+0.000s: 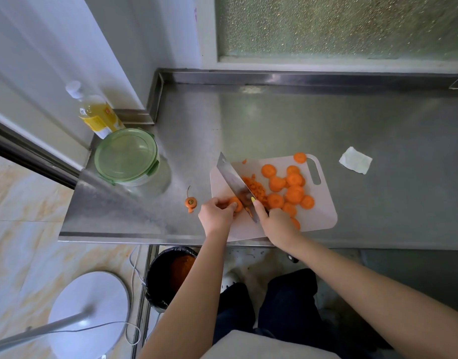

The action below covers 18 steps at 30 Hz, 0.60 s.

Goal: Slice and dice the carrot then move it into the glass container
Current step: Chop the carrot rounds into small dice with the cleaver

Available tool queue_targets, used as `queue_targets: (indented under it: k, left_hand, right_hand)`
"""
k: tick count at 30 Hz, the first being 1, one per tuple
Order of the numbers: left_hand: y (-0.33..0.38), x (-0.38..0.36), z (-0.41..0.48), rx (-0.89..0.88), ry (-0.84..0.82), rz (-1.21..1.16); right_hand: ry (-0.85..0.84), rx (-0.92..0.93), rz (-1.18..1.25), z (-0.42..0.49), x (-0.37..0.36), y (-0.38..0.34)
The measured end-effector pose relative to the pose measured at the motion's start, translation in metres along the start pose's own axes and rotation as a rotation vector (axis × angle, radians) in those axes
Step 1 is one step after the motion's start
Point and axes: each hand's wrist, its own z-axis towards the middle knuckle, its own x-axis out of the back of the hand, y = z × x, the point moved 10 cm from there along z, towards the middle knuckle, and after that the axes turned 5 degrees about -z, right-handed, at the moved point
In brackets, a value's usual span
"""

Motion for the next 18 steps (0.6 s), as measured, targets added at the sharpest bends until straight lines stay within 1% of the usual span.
queue_targets:
  k: [2,7,13,18]
  left_hand:
    - [0.0004,0.0004,-0.0002,0.003,-0.002,-0.002]
    - [-0.0003,0.0005,0.0004,0.0,-0.003,0.0]
    - [-0.0009,-0.0004,0.0,0.011,-0.012,-0.005]
    - [0.0005,0.0007,-0.0024,-0.019,0.007,0.003]
  right_hand:
    - [-0.015,0.005,0.05,-0.0001,0.0013,-0.0006]
    - [0.013,0.03,0.176,-0.005,0.0041,-0.002]
    - [0.004,0.031,0.16,-0.0049,0.0039,-0.0022]
    - [0.021,0.03,0.135,-0.0087,0.0048,0.0002]
